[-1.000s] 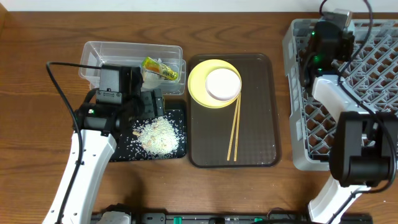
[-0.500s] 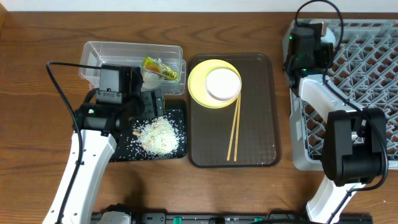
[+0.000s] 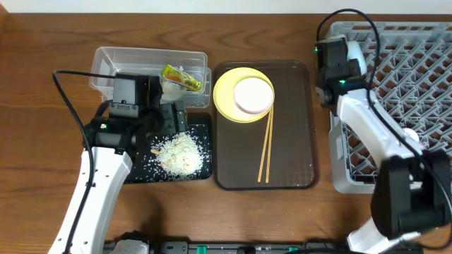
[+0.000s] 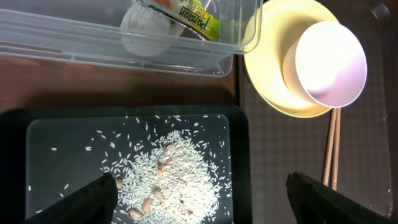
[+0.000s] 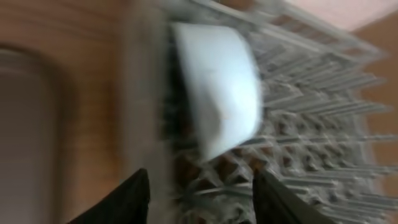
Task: Sort waste into correct bins and load items into the dishwasher rack
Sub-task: 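Reach the right gripper to the pink bowl on the yellow plate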
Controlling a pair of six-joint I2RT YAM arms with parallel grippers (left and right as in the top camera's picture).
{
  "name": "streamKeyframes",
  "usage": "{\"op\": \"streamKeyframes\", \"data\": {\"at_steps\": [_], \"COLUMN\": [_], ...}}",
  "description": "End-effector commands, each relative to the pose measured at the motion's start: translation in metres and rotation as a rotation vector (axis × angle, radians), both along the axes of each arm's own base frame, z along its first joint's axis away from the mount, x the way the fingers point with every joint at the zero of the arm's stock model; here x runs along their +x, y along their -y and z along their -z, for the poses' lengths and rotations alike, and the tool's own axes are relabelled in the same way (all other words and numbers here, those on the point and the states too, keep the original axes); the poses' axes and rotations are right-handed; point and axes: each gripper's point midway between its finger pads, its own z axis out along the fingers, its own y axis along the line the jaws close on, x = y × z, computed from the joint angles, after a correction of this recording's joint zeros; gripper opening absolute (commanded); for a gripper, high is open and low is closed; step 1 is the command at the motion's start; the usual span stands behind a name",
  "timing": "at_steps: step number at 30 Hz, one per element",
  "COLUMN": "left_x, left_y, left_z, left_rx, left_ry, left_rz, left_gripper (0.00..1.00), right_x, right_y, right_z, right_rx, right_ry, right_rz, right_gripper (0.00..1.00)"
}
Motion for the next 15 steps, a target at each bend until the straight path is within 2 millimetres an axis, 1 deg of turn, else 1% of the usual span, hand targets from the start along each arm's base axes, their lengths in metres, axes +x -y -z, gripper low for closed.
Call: {"op": "streamKeyframes", "data": {"at_steps": [1, 2, 4, 6, 9, 15], "left_x": [0.002, 0.002, 0.002, 0.002, 0.001, 0.001], "left_y": [-0.002, -0.002, -0.002, -0.002, -0.002, -0.002], "left_z": [-0.001, -0.001, -0.001, -0.001, -0.001, 0.0], "left_rx": [0.004, 0.004, 0.004, 0.004, 0.004, 0.005], "left_ry": [0.002, 0.002, 0.002, 0.0, -0.002, -0.005], "left_rz": [-0.008, -0.008, -0.008, -0.009, -0.008, -0.008], "left_gripper": [0.89, 0.89, 0.89, 0.89, 0.89, 0.89], "right_x": [-0.01, -0.015, -0.024, -0.031, -0.036, -0.042], "right_y": [-0.078, -0.095, -0.121, -0.139, -0.151, -0.164], "right_z": [-0.008, -0.006, -0.003, 0.004, 0.021, 0.064], "right_rx": [0.322, 0.398, 0.527, 0.628, 0.691, 0.704], "right_ry": [-0.021, -0.04, -0.074, -0.107, -0.151, -0.243], "right_rz": [-0.229, -0.265, -0.297, -0.283, -0.228, -0.174], "right_gripper": [0.53, 0.53, 0.55, 0.57, 0.56, 0.53]}}
